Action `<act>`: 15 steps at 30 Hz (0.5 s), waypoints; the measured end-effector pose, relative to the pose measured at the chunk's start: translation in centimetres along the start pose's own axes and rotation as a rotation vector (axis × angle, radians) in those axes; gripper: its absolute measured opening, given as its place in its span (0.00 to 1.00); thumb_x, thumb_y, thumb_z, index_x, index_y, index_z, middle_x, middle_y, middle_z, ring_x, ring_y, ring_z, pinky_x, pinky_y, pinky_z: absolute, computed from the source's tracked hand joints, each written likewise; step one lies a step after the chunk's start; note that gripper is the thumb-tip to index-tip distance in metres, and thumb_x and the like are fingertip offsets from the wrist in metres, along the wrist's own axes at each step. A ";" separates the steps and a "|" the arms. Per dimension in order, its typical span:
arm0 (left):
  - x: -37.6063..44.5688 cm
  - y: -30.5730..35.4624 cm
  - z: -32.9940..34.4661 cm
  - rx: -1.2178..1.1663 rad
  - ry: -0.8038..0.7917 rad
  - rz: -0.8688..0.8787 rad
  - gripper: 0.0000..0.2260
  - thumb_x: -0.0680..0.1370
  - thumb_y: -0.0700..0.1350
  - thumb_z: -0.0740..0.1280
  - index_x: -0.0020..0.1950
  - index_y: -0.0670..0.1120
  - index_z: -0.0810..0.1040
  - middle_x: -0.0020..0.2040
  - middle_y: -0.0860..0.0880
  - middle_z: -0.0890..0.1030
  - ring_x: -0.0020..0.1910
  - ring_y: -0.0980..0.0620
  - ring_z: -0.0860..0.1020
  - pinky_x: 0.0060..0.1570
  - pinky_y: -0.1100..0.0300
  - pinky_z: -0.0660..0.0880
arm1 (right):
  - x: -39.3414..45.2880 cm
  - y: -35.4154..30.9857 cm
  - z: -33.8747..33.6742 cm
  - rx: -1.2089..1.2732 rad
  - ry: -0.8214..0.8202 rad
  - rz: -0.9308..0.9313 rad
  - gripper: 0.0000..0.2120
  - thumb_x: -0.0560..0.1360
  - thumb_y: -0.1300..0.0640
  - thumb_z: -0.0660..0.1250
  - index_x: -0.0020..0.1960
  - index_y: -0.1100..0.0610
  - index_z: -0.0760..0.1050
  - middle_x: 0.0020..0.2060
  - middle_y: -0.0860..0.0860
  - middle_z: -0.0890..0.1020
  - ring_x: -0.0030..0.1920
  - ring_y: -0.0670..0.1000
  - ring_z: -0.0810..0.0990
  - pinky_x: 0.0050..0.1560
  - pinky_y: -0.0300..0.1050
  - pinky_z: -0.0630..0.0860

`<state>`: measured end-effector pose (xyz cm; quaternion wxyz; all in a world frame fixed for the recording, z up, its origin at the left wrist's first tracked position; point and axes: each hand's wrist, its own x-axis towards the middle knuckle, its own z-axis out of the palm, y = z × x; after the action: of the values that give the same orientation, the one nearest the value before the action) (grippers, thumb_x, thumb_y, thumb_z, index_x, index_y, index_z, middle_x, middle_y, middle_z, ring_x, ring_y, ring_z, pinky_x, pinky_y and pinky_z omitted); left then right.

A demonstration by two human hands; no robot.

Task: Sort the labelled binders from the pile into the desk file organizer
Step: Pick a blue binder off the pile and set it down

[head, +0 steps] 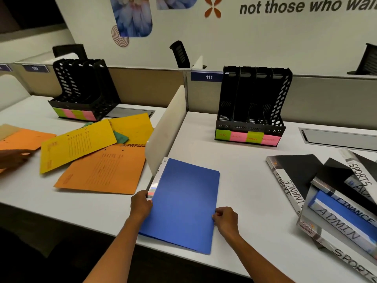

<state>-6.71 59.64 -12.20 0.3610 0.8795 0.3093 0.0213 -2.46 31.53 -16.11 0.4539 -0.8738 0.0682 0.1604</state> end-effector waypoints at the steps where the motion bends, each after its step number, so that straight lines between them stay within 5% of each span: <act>1: -0.1 0.0 0.1 0.020 0.017 0.000 0.07 0.75 0.34 0.67 0.52 0.36 0.79 0.51 0.38 0.82 0.43 0.45 0.77 0.42 0.57 0.72 | 0.0 -0.1 0.1 -0.006 -0.007 -0.004 0.07 0.71 0.69 0.64 0.37 0.71 0.76 0.32 0.60 0.78 0.33 0.51 0.73 0.35 0.42 0.67; 4: -0.5 0.3 0.4 0.054 0.058 -0.010 0.07 0.75 0.32 0.67 0.52 0.36 0.77 0.50 0.37 0.81 0.44 0.42 0.78 0.42 0.53 0.76 | 0.0 -0.4 0.1 -0.031 -0.015 -0.033 0.08 0.72 0.69 0.63 0.34 0.67 0.74 0.31 0.56 0.76 0.33 0.51 0.72 0.35 0.44 0.67; 7: -0.9 1.3 1.2 0.119 0.100 0.031 0.17 0.76 0.34 0.66 0.64 0.35 0.71 0.58 0.36 0.77 0.57 0.38 0.76 0.54 0.47 0.77 | -0.2 -0.7 -0.1 -0.040 -0.001 -0.072 0.08 0.77 0.63 0.64 0.50 0.63 0.81 0.44 0.55 0.83 0.44 0.54 0.81 0.45 0.45 0.76; 10: -1.3 2.7 2.4 0.138 0.120 0.149 0.24 0.78 0.40 0.66 0.72 0.36 0.65 0.68 0.36 0.71 0.68 0.39 0.68 0.66 0.46 0.70 | -0.1 -0.8 -1.2 -0.020 0.010 -0.120 0.19 0.78 0.55 0.65 0.68 0.55 0.71 0.53 0.50 0.80 0.51 0.49 0.79 0.51 0.41 0.77; 15: -1.4 6.2 5.2 0.243 0.057 0.357 0.33 0.80 0.52 0.64 0.78 0.40 0.55 0.78 0.40 0.58 0.78 0.41 0.54 0.76 0.49 0.55 | 1.3 -0.8 -4.7 -0.214 0.147 -0.300 0.30 0.77 0.41 0.63 0.76 0.48 0.59 0.67 0.48 0.71 0.66 0.51 0.69 0.61 0.46 0.72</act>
<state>-3.19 52.27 -11.74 0.2340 0.9564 0.1588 0.0724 -0.01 28.22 -13.43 0.3709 -0.9269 -0.0470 0.0331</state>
